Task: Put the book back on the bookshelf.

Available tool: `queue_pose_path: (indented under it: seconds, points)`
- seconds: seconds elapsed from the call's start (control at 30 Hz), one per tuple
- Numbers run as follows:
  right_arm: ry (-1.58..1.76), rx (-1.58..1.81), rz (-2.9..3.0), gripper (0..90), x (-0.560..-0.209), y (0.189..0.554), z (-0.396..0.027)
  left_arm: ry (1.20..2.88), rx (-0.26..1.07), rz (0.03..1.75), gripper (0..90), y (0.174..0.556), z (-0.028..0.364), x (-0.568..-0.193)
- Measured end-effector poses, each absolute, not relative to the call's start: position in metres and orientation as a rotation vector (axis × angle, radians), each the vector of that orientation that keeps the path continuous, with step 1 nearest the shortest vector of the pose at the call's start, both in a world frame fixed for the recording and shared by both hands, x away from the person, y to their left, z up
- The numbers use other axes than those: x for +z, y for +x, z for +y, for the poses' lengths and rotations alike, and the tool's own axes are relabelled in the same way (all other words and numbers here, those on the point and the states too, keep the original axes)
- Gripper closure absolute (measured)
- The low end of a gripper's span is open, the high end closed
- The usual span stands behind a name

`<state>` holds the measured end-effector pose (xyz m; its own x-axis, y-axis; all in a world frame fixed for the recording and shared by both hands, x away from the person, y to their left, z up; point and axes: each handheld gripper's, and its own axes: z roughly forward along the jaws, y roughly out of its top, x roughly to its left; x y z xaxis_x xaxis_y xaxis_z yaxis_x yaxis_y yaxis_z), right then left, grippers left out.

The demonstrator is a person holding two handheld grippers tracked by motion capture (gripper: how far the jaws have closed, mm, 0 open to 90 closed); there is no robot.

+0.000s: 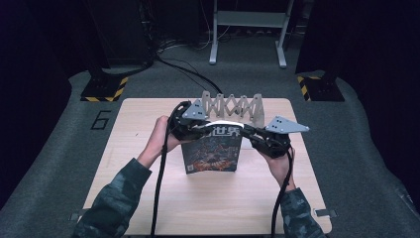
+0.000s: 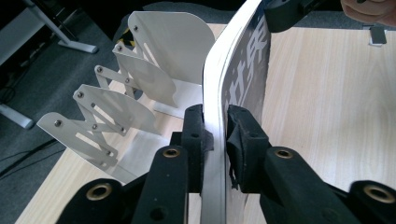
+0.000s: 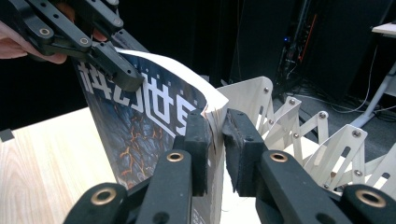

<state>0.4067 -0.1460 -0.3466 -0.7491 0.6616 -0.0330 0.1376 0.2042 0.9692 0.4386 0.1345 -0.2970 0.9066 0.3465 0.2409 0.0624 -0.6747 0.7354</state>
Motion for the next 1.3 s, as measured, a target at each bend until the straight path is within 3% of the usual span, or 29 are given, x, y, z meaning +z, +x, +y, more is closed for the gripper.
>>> queue_pose_path:
  seconds: [0.33,0.47,0.5,0.53,0.63,0.67,0.7,0.83,1.1,1.3]
  points:
    - [0.825,1.586,2.014,78.5,-0.367,0.399,-0.167,2.291,0.481,0.312,81.1,0.435,0.13,-0.297]
    - [0.942,1.516,1.996,73.6,-0.4,0.396,-0.178,2.29,0.48,0.319,81.1,0.433,0.129,-0.297]
    - [1.065,1.452,1.995,66.4,-0.425,0.396,-0.184,2.293,0.488,0.303,81.1,0.433,0.128,-0.297]
    - [1.065,1.452,1.995,66.4,-0.425,0.396,-0.184,2.293,0.488,0.303,81.2,0.433,0.128,-0.297]
    - [1.208,1.264,1.954,45.7,-0.463,0.399,-0.193,2.297,0.467,0.319,81.3,0.432,0.127,-0.296]
    - [1.208,1.264,1.954,45.7,-0.463,0.399,-0.193,2.297,0.467,0.319,81.2,0.432,0.127,-0.296]
    - [1.286,1.175,1.938,36.9,-0.483,0.405,-0.199,2.302,0.468,0.32,81.3,0.431,0.126,-0.295]
    - [1.372,1.04,1.949,25.0,-0.507,0.418,-0.206,2.314,0.478,0.309,81.6,0.43,0.124,-0.293]
    - [1.489,0.952,1.938,18.7,-0.525,0.436,-0.213,2.315,0.463,0.349,82.1,0.429,0.122,-0.292]
    - [1.519,0.885,1.968,9.0,-0.528,0.441,-0.21,2.307,0.468,0.362,82.3,0.428,0.122,-0.29]
